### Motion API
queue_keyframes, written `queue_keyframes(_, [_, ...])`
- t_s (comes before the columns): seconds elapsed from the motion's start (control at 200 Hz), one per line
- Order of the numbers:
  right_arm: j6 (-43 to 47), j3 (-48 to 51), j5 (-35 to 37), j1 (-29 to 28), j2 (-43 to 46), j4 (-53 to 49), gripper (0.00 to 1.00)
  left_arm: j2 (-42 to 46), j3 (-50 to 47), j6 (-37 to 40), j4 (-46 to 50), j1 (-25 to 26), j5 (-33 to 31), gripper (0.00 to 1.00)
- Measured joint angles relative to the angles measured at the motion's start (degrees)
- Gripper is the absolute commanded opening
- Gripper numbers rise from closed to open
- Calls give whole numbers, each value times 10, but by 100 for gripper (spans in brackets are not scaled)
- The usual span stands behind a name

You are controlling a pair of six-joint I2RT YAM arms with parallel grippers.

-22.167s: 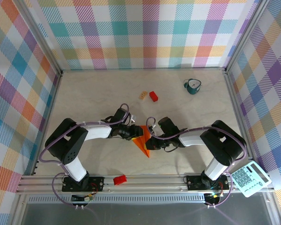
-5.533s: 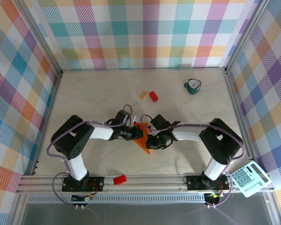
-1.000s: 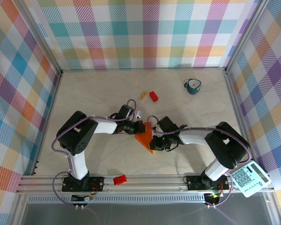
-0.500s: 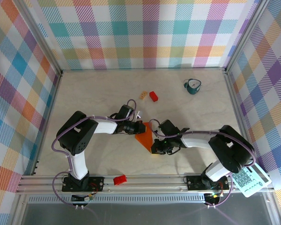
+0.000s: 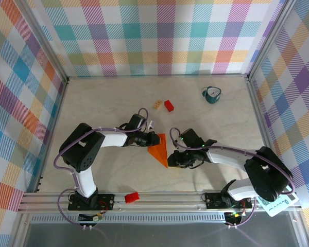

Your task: Fold a paper plane with a square sheet of paper (fold left side to right side)

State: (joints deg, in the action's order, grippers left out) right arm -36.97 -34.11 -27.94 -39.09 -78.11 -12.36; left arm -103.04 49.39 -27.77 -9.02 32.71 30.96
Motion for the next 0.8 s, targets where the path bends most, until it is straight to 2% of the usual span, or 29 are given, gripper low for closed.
queue_keyframes(0.13, [24, 5, -14, 51, 14, 29, 46, 62, -5, 4, 0, -15, -11, 29])
queue_keyframes(0.23, [46, 5, -23, 78, 2, 60, 50, 144, -31, 17, -4, -21, -44, 33])
queue_keyframes(0.38, [79, -22, -44, 83, -58, 91, 51, 250, -76, 39, -3, -22, -86, 39])
queue_keyframes(0.51, [96, -41, -56, 83, -110, 136, 50, 306, -113, 50, 1, -25, -115, 45])
queue_keyframes(0.64, [96, -42, -75, 83, -153, 194, 47, 341, -141, 53, 7, -29, -138, 48])
queue_keyframes(0.8, [92, -43, -90, 83, -187, 240, 31, 374, -152, 53, 15, -42, -154, 52])
